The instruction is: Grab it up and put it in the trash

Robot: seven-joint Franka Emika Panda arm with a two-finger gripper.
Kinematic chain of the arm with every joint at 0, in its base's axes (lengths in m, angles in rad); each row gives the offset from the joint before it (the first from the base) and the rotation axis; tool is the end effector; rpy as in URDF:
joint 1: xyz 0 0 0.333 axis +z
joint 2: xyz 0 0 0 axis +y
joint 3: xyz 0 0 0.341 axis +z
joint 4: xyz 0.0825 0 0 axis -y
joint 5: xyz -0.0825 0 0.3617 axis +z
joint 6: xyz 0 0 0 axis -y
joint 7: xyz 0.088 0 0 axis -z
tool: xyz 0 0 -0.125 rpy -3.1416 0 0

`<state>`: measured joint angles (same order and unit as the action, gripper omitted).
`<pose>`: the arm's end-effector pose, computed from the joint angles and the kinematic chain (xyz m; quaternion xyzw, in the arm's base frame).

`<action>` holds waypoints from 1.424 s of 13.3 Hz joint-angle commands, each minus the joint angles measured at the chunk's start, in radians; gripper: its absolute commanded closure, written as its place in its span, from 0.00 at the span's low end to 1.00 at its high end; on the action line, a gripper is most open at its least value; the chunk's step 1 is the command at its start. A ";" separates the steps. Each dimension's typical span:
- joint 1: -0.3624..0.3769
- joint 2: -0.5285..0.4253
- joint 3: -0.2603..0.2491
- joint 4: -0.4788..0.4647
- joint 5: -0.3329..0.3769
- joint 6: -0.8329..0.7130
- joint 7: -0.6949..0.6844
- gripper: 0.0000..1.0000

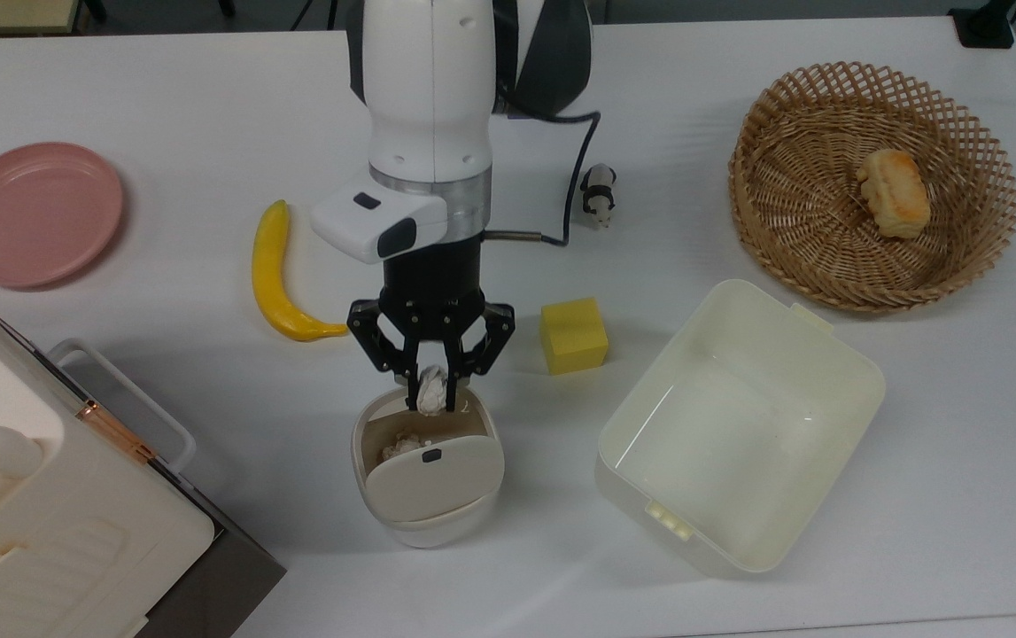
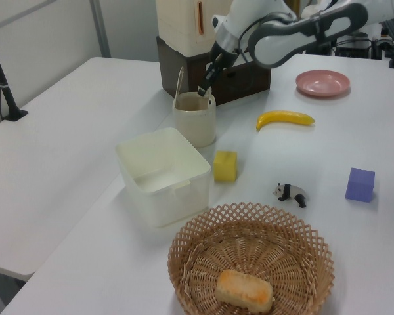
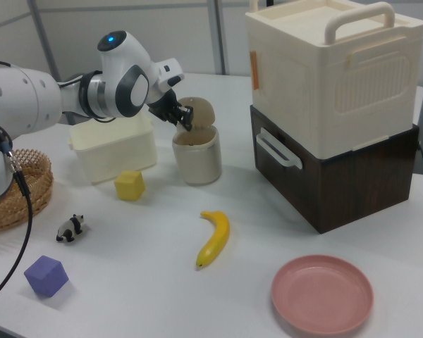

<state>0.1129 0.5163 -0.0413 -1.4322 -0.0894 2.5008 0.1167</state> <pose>0.7448 0.0599 0.4721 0.9611 0.0109 0.2754 0.0187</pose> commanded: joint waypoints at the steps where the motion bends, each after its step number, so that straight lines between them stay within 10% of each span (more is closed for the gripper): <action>1: 0.011 0.027 -0.006 0.046 -0.091 0.033 0.112 0.34; 2: 0.011 0.027 -0.006 0.046 -0.101 0.035 0.132 0.05; 3: 0.011 0.025 -0.006 0.044 -0.110 0.033 0.138 0.00; 8: 0.014 -0.045 -0.005 0.007 -0.112 0.030 0.141 0.00; 11: 0.016 -0.227 -0.003 -0.184 -0.101 0.012 0.146 0.00; 19: 0.014 -0.464 0.029 -0.243 0.034 -0.771 0.054 0.00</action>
<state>0.1223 0.1227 -0.0094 -1.6260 -0.0982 1.8781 0.2637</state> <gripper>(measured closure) 0.000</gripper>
